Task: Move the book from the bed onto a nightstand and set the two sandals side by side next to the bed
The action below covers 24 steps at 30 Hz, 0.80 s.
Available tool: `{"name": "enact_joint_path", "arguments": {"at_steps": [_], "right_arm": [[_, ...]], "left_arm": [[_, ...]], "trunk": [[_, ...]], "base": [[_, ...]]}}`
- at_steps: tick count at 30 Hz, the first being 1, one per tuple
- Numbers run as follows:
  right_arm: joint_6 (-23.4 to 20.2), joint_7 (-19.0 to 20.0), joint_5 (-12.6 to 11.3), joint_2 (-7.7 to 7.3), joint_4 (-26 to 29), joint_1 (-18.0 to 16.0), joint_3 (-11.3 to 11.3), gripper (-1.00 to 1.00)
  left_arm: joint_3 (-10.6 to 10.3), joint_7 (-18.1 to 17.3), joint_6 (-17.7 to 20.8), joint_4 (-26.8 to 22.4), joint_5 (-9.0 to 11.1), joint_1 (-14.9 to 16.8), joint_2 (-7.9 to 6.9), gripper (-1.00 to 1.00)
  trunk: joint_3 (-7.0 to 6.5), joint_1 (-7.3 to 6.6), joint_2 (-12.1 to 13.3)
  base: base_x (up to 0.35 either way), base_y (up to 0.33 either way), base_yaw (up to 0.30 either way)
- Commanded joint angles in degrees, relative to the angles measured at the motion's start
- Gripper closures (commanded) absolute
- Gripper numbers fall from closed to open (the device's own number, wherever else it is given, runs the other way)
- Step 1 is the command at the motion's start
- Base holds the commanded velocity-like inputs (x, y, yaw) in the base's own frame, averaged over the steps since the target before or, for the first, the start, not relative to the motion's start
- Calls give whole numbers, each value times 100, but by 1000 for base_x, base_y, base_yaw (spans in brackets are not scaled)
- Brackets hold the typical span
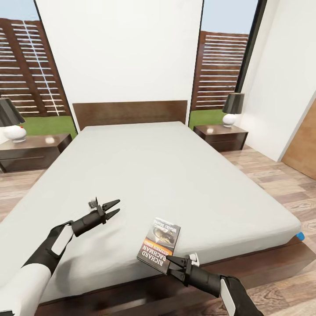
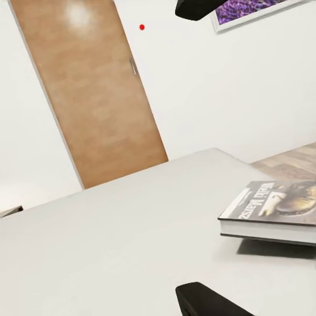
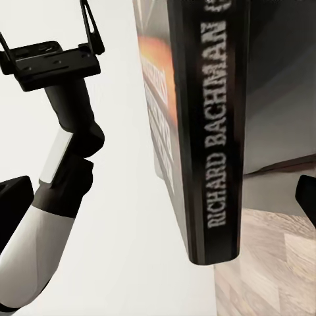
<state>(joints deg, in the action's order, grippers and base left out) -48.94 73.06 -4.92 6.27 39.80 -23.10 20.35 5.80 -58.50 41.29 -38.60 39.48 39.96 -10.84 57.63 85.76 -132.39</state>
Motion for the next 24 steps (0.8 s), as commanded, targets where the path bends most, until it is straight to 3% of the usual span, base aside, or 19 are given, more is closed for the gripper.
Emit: {"name": "enact_joint_path", "arguments": {"at_steps": [1, 16, 24], "right_arm": [[-37, 15, 8, 5, 1, -3, 21, -100], [-39, 15, 8, 5, 1, -5, 21, -100], [-39, 15, 8, 5, 1, -4, 21, -100]], "left_arm": [[0, -4, 37, 2, 25, 3, -1, -100], [0, -4, 37, 2, 24, 3, 2, -100], [0, -4, 37, 2, 22, 3, 3, -100]], "trunk": [[5, -1, -2], [4, -1, -2], [4, -1, -2]], "base": [[0, 0, 0], [0, 0, 0], [0, 0, 136]]}}
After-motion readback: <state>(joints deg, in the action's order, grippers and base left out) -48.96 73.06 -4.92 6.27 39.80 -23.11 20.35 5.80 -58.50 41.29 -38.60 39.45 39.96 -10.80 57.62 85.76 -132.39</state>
